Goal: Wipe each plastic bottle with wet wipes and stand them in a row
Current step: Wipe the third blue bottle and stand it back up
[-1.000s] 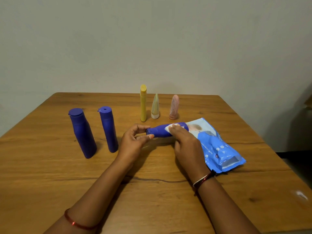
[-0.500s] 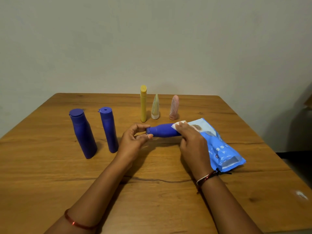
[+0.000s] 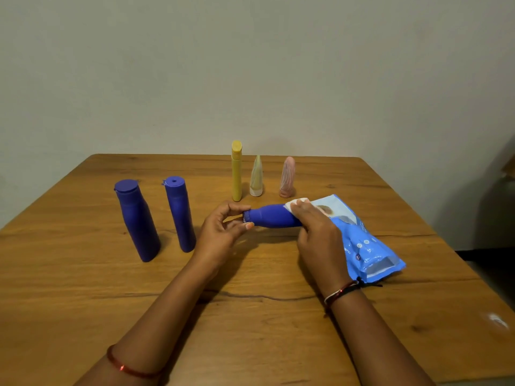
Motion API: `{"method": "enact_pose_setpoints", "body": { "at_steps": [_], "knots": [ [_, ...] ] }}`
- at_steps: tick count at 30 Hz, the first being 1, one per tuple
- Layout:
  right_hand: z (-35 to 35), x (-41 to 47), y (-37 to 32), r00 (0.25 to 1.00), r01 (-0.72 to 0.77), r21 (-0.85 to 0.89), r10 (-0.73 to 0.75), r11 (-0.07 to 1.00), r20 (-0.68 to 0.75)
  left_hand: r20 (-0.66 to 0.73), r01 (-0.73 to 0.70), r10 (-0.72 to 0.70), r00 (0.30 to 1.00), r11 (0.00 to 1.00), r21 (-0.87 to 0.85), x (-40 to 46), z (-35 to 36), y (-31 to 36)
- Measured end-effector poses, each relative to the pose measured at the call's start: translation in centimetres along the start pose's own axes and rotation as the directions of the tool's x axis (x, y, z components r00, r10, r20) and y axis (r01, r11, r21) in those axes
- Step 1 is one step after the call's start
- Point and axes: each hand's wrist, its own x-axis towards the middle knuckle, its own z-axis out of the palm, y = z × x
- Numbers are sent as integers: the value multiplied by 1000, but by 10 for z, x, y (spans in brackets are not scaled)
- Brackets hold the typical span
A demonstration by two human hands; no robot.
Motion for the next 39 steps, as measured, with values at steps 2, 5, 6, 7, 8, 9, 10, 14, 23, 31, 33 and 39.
{"method": "enact_pose_setpoints", "body": {
  "at_steps": [2,5,6,7,8,9,10,14,23,31,33,39],
  "knots": [
    [2,-4,-7,995,65,49,-68,997,71,-16,-11,11,1000,1000,-6,0,1,1],
    [1,-8,-14,983,134,98,-144,986,112,-43,-27,26,999,1000,-16,1,0,1],
    [0,-9,-13,985,138,93,-146,986,93,-47,-32,32,998,999,-8,1,-1,1],
    [0,-8,-11,990,122,78,-127,989,62,-48,-37,38,998,999,4,2,-1,1],
    [-2,-8,-9,995,90,55,-92,994,26,-44,-41,42,998,999,14,1,-2,1],
    [-3,-6,-6,999,50,32,-50,998,-9,-38,-46,47,998,999,17,1,-2,2],
    [-4,-5,-4,999,13,17,-12,1000,-42,-32,-53,53,998,999,12,1,-2,2],
    [-6,1,2,995,-66,5,67,998,-78,35,-84,84,996,996,-1,-2,-2,5],
    [3,-10,-22,961,199,111,-216,974,170,122,-291,270,955,932,217,-4,1,2],
    [-5,3,3,998,-65,66,65,996,-4,108,-364,348,931,906,217,-7,1,5],
    [-8,5,10,992,-121,74,123,990,-29,90,-365,354,931,909,201,-6,1,5],
    [-3,0,-1,1000,-18,104,18,994,2,77,-330,321,944,928,172,-6,1,5]
  ]
}}
